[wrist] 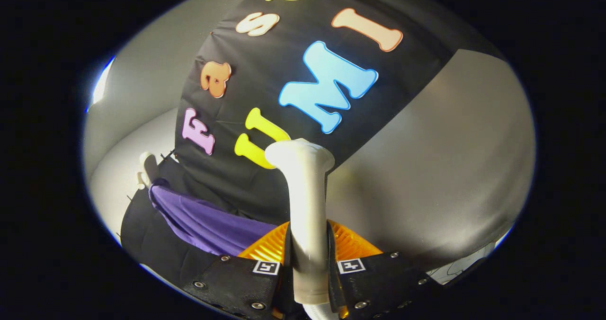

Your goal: Iron the clothes twice with a garment steamer, once on the left side and once on the right side.

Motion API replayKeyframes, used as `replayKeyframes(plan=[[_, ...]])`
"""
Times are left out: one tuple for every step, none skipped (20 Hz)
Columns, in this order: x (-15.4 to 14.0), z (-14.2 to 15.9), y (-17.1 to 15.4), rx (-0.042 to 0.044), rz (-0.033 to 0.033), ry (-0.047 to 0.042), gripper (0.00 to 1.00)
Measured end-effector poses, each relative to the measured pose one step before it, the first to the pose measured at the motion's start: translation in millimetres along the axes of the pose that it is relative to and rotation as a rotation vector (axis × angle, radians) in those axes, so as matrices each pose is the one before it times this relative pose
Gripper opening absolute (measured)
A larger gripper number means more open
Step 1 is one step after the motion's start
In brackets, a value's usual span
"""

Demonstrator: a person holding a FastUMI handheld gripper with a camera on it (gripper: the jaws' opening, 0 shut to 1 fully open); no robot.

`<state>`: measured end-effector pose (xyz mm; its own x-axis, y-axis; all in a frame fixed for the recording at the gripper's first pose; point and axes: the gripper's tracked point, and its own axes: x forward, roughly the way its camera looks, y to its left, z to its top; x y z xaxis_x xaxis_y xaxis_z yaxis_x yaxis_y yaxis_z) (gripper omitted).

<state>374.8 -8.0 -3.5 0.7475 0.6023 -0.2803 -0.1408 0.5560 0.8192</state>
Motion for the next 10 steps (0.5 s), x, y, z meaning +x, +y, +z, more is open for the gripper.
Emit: replayKeyframes(plan=[[-12.32,-1.55,9.72,-0.03798,-0.00173,-0.04244,0.30],[-10.77,1.70,10.50,-0.03876,-0.00105,-0.05219,0.30],[-12.47,-0.54,12.17,-0.03382,0.00377,-0.04406,0.29],[-9.38,1.23,12.41,-0.02944,0.00445,-0.03971,0.30],[-8.29,0.94,13.47,-0.02741,-0.00408,-0.04408,0.29],[-8.59,-1.48,9.92,-0.03164,-0.00712,-0.02950,0.30],[-10.05,1.51,10.13,-0.03703,-0.00365,-0.03464,0.30],[-7.61,2.39,11.22,-0.03652,-0.00024,-0.04156,0.30],[-6.90,-1.86,12.53,-0.03541,0.00836,-0.02093,0.29],[-5.06,1.92,13.79,-0.02669,0.01134,-0.02839,0.29]])
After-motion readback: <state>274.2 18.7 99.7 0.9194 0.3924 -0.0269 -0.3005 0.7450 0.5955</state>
